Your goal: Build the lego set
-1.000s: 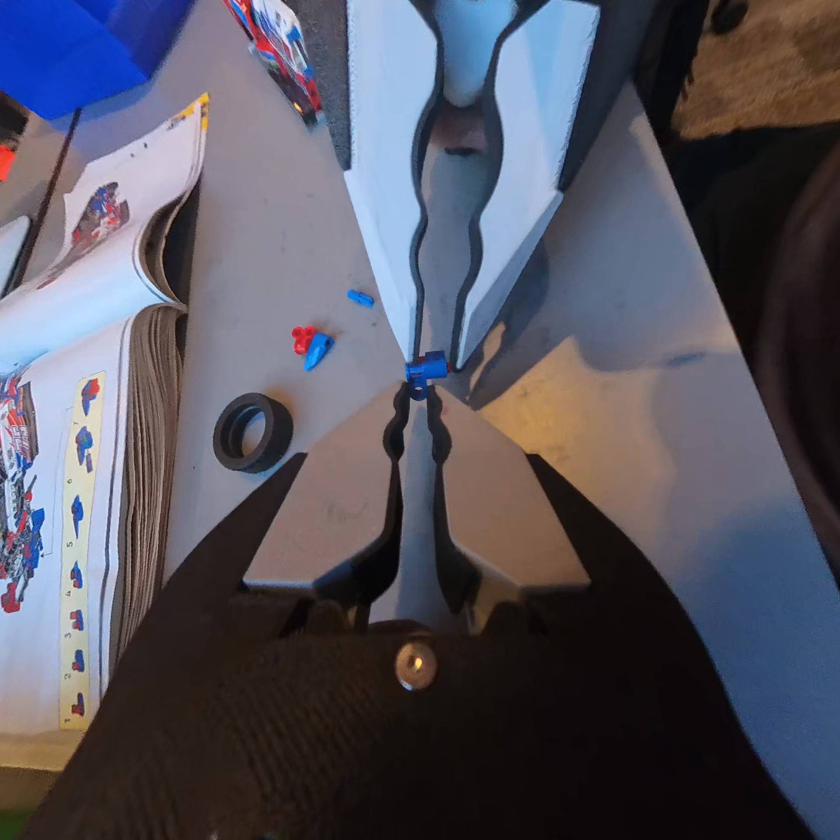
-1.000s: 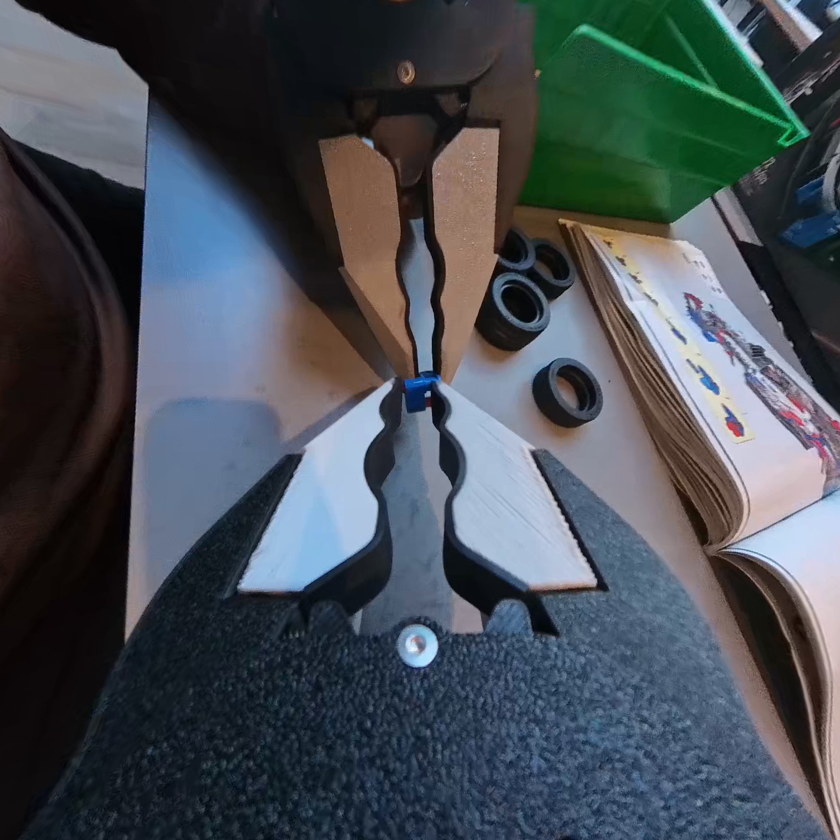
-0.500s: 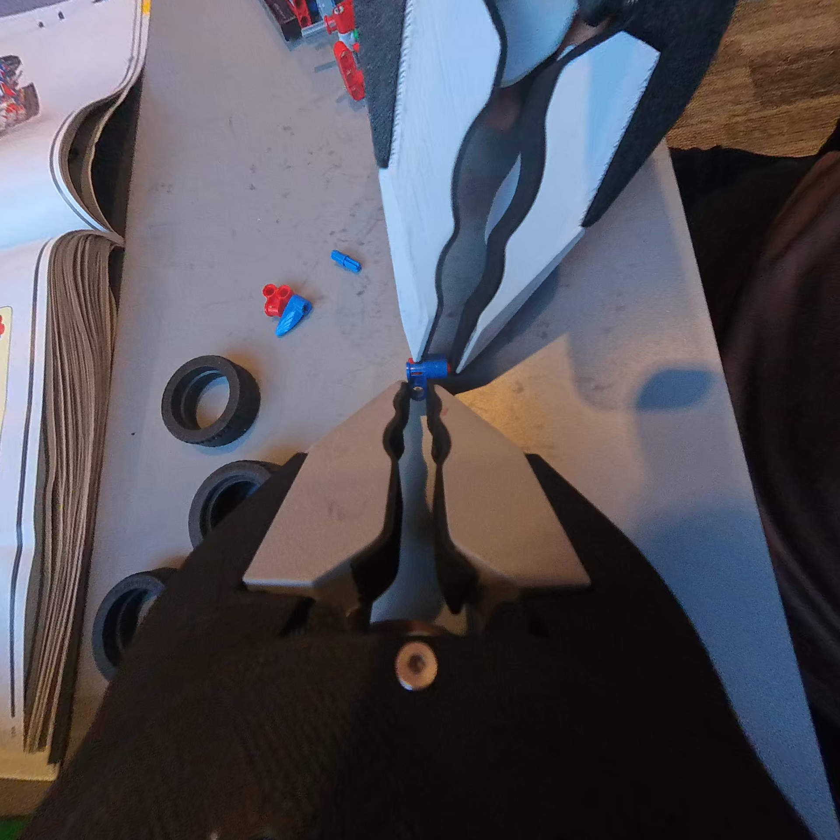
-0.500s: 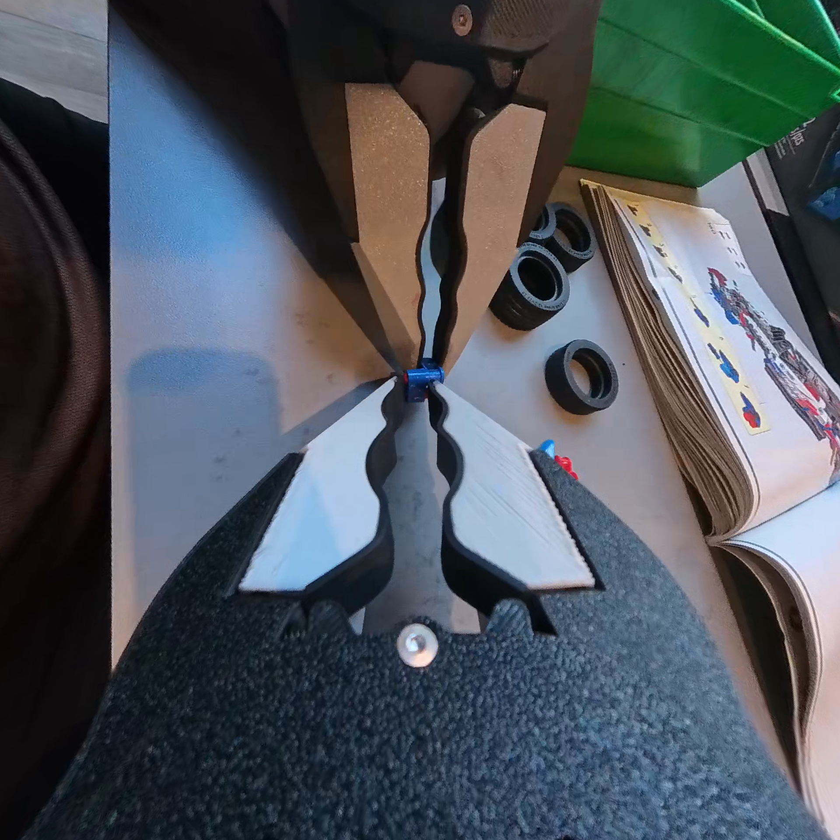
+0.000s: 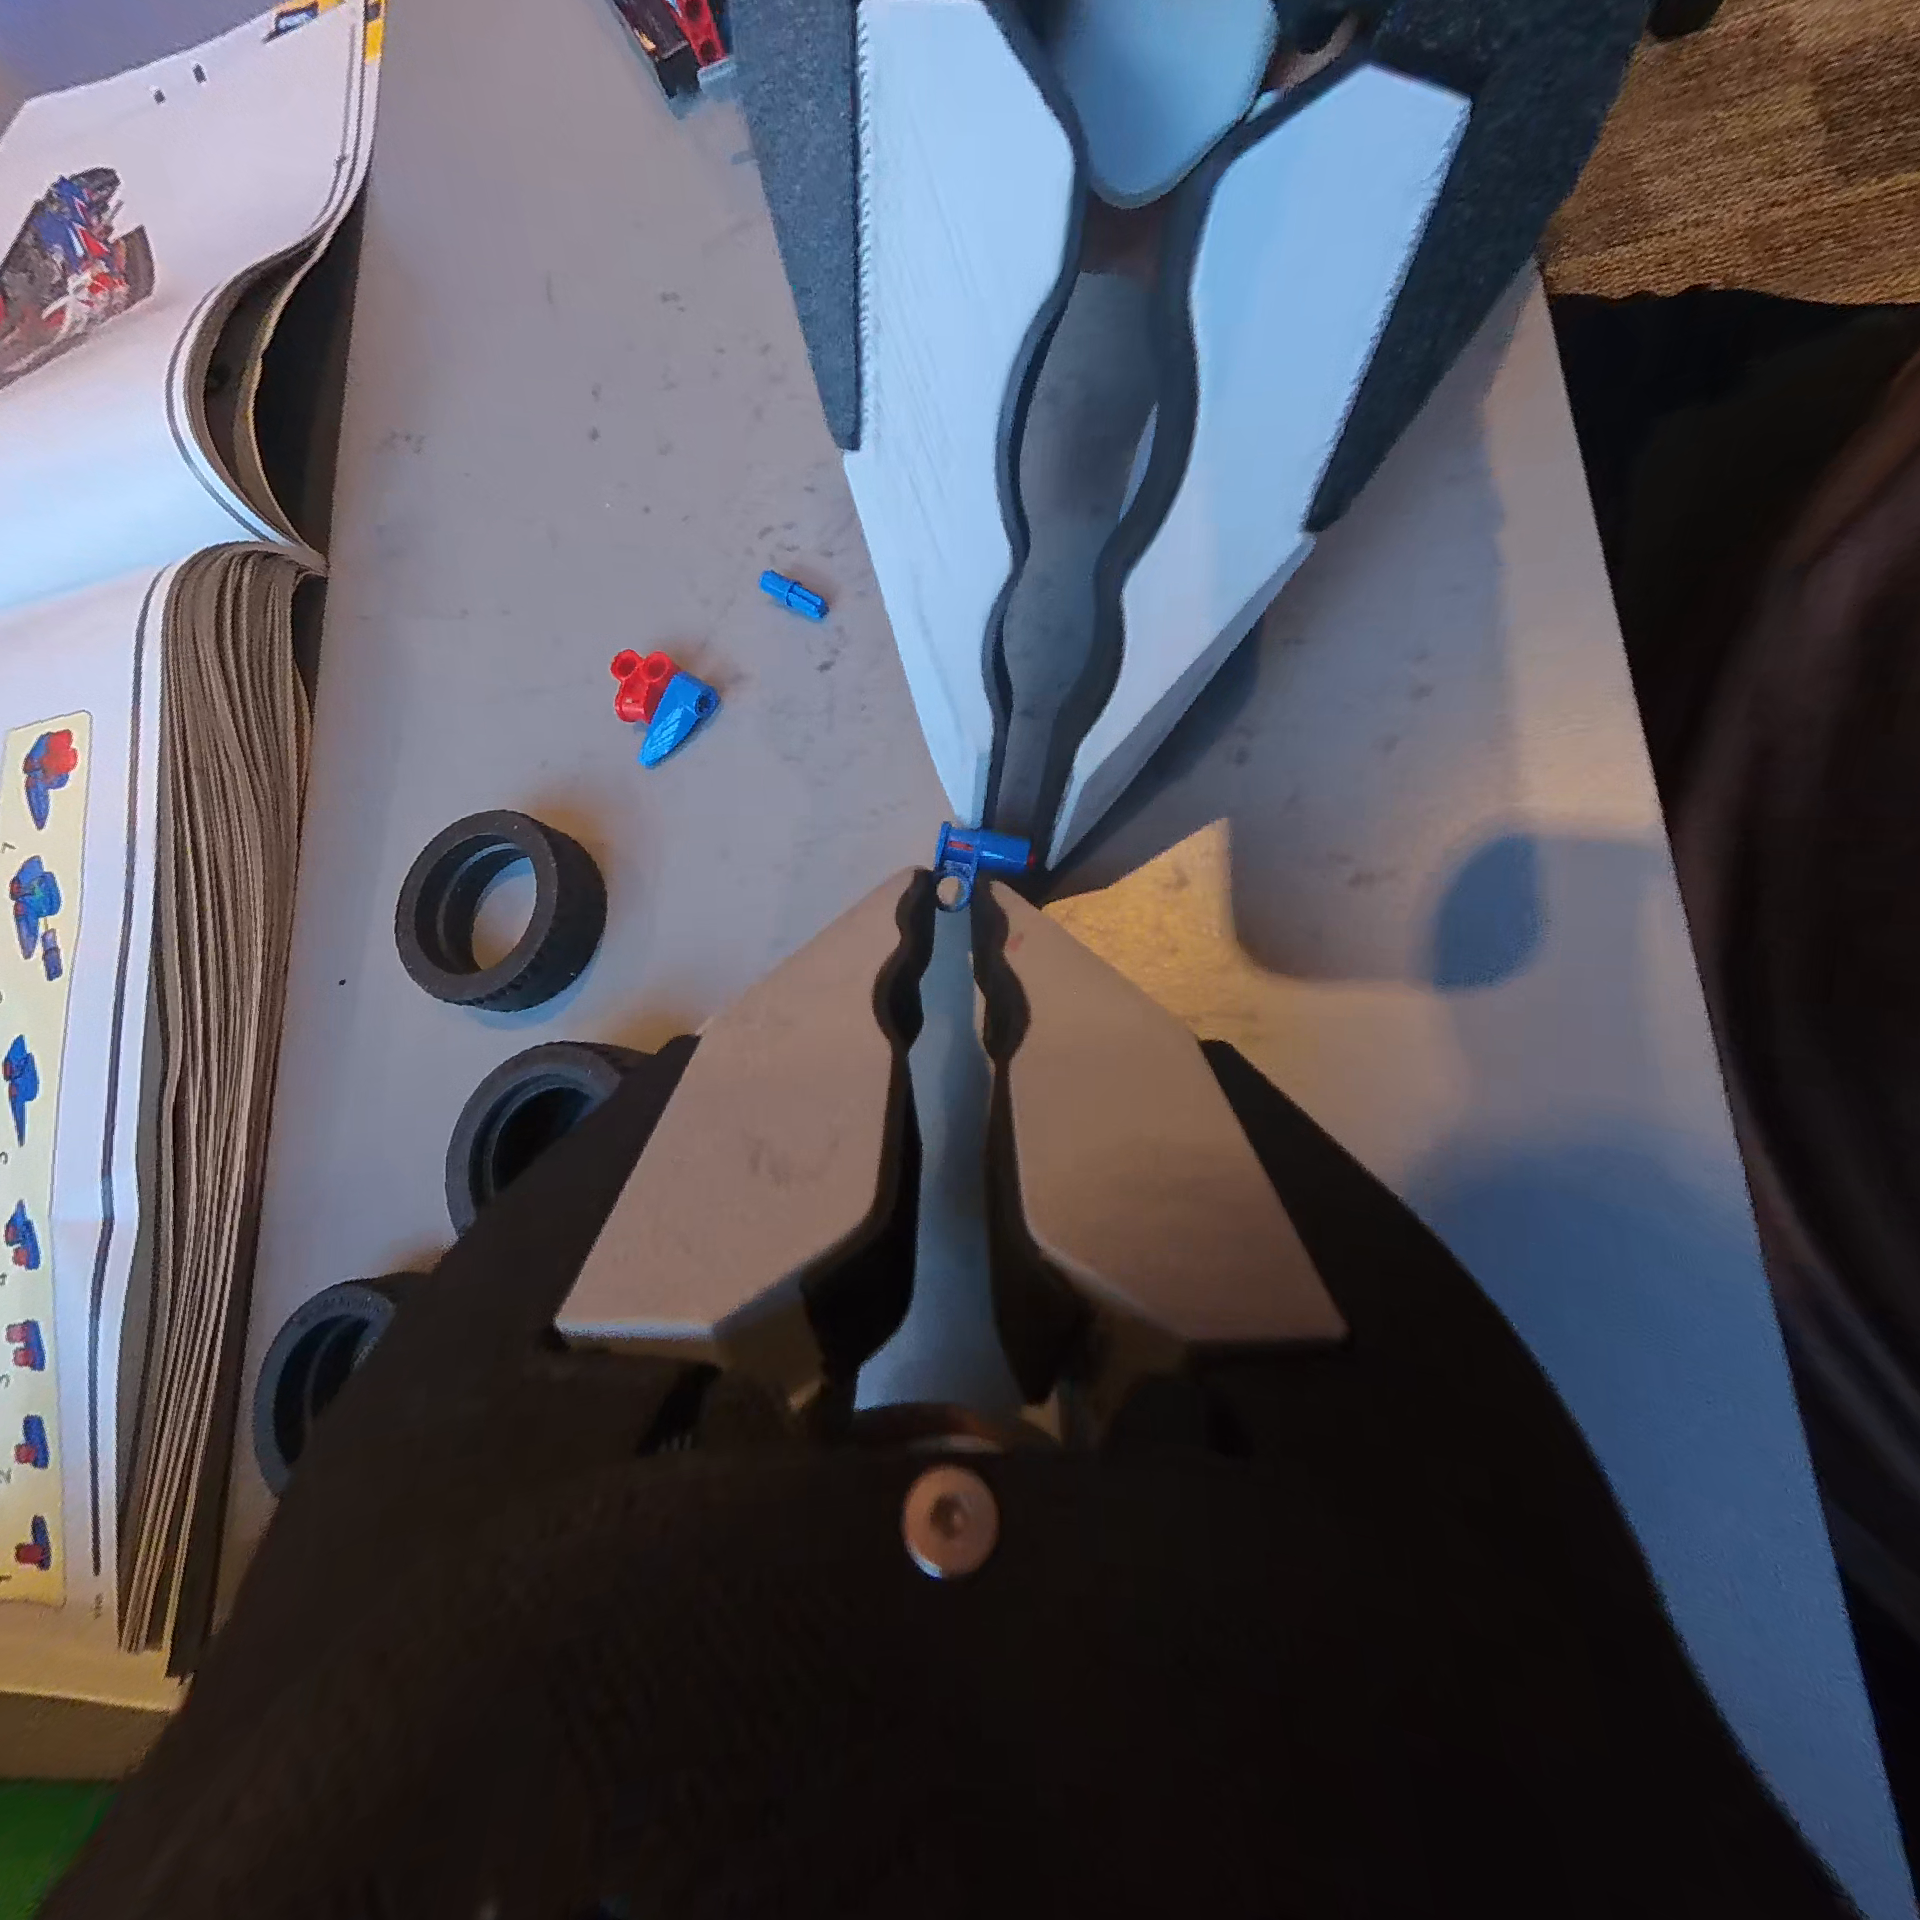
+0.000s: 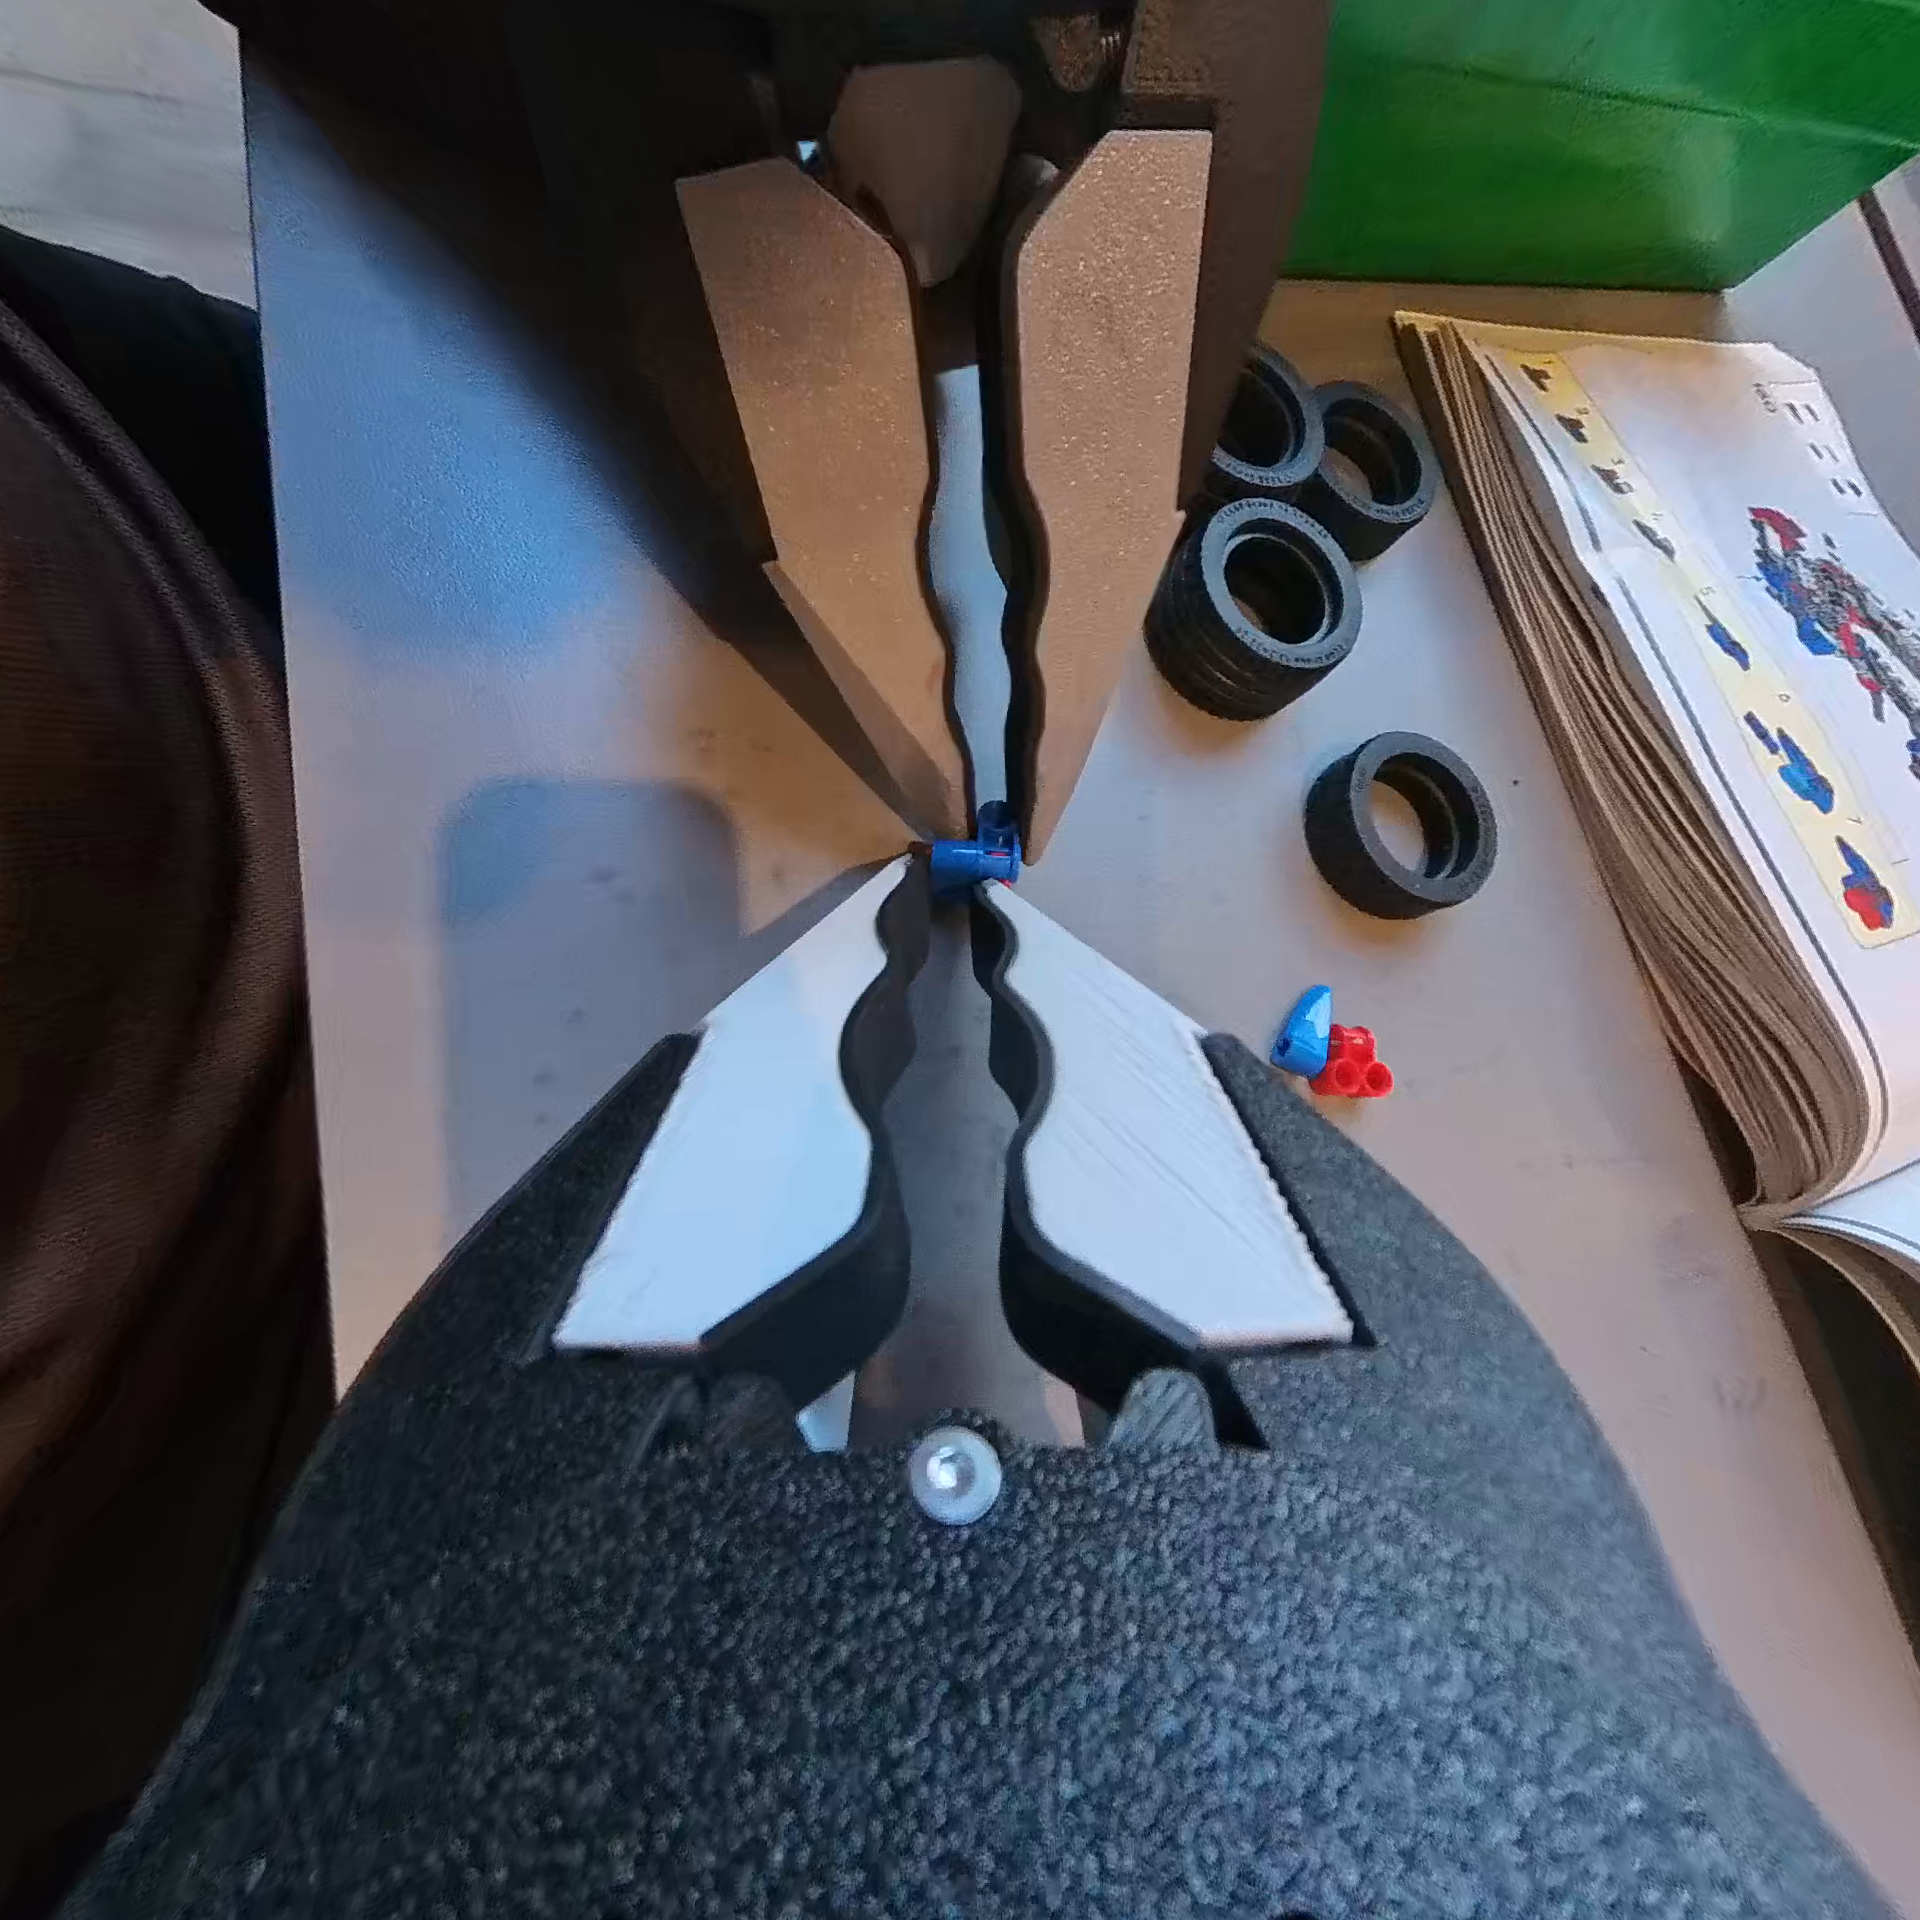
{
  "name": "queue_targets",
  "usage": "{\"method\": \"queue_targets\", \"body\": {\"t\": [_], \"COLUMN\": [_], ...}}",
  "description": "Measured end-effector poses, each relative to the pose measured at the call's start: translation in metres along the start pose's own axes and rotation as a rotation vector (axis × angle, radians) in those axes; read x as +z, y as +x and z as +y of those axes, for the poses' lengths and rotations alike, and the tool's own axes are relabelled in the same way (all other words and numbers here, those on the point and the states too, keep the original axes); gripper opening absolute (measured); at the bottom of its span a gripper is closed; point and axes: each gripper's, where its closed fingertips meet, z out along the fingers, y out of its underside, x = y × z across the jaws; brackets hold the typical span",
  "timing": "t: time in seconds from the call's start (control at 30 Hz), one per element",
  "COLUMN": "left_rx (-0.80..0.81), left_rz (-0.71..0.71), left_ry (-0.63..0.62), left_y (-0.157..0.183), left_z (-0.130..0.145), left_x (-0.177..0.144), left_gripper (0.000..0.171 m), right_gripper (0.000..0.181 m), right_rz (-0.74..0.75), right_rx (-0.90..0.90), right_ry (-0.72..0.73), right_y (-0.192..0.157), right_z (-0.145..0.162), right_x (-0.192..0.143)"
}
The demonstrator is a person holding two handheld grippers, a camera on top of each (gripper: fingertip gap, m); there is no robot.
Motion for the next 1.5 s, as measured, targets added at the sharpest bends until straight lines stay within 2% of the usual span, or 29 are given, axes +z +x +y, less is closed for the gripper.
{"method": "queue_targets", "body": {"t": [0.27, 0.37, 0.53, 0.63, 0.97, 1.5], "left_rx": [-0.021, -0.092, -0.266, -0.282, -0.289, -0.304], "left_rz": [-0.054, -0.112, -0.043, -0.048, -0.019, 0.012], "left_ry": [-0.006, -0.026, -0.025, -0.027, -0.018, -0.012], "left_y": [-0.006, -0.018, -0.020, -0.020, -0.018, -0.017], "left_z": [0.002, 0.004, 0.002, 0.002, 0.001, 0.001], "left_x": [0.000, 0.002, 0.007, 0.008, 0.007, 0.008], "left_gripper": [0.004, 0.004, 0.004, 0.004, 0.004, 0.004], "right_gripper": [0.007, 0.009, 0.010, 0.010, 0.013, 0.010], "right_rz": [0.052, 0.075, 0.150, 0.180, 0.001, -0.040], "right_rx": [0.004, 0.058, 0.043, 0.001, 0.105, 0.164], "right_ry": [-0.013, -0.007, -0.009, -0.013, 0.038, 0.050], "right_y": [0.005, 0.017, 0.025, 0.026, 0.021, 0.021], "right_z": [0.001, 0.001, 0.002, 0.002, 0.002, 0.002], "right_x": [0.002, 0.004, 0.001, 0.001, -0.001, -0.003]}}
